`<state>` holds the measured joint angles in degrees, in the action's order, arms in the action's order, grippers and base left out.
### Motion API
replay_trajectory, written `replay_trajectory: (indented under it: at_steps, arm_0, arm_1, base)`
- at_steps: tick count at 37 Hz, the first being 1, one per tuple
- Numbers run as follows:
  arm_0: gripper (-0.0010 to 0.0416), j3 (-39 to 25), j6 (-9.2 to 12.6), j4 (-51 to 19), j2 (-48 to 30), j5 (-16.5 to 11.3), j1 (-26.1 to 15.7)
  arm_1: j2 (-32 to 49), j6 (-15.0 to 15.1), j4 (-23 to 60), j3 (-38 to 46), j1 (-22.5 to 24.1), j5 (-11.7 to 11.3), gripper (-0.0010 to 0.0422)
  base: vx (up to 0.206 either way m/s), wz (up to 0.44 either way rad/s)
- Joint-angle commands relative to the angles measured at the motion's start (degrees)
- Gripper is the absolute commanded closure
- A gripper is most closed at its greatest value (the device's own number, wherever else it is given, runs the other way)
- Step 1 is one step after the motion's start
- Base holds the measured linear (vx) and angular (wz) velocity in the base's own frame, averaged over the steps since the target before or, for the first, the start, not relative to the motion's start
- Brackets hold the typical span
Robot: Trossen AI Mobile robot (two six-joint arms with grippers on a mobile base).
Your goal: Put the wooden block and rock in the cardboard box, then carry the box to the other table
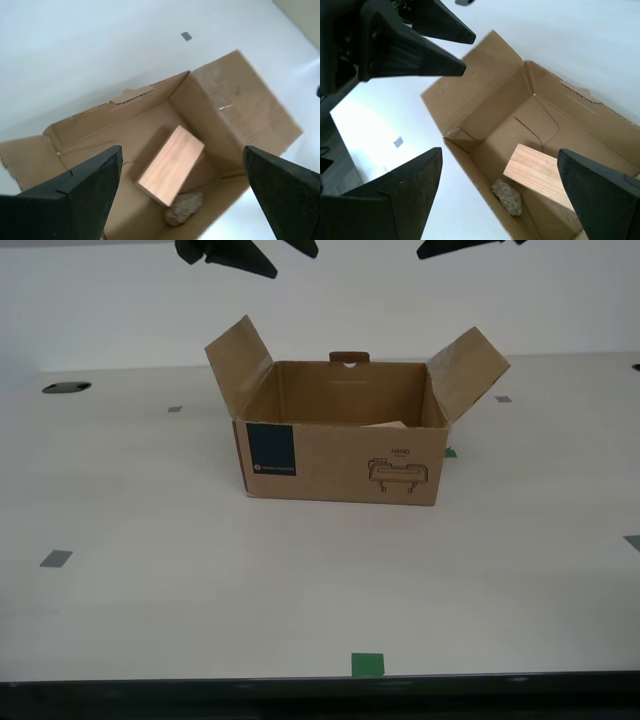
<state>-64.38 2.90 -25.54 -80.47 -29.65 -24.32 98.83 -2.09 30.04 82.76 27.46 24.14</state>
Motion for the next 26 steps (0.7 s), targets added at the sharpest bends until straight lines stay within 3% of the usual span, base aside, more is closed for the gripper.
replay_trajectory:
  at_steps: [1,6,9,12,21,26]
  arm_0:
    - [0.0102,-0.07,0.83,-1.97,3.13,4.35,0.0]
    - [0.0106,-0.07,4.5,-3.93,7.32,11.37,0.0]
    - [0.0105,-0.07,7.69,-5.16,9.16,11.58,0.07]
    - [0.0097,-0.07,9.33,-6.88,10.32,11.58,0.13]
    - [0.0072,-0.07,9.73,-14.23,10.51,11.82,1.07]
    - [0.0051,-0.04,9.66,-15.63,10.47,14.29,2.58]
  arm_1:
    - [-1.79,-2.19,1.46,0.2,-0.17,-0.11,0.0077]
    - [-3.19,-2.43,4.96,0.76,-0.26,-0.17,0.0067]
    - [-3.28,-2.47,9.11,1.79,-0.5,-0.17,0.0066]
    - [-3.28,-2.99,13.09,2.73,-0.57,-0.22,0.0067]
    - [-3.28,-3.52,17.94,4.17,-0.94,-1.16,0.0066]
    - [-3.28,-4.04,18.01,4.7,-1.27,-3.19,0.0066]
  base:
    - [0.0,0.0]
    - [0.0,0.0]
    - [0.0,0.0]
    - [0.0,0.0]
    - [0.0,0.0]
    - [0.0,0.0]
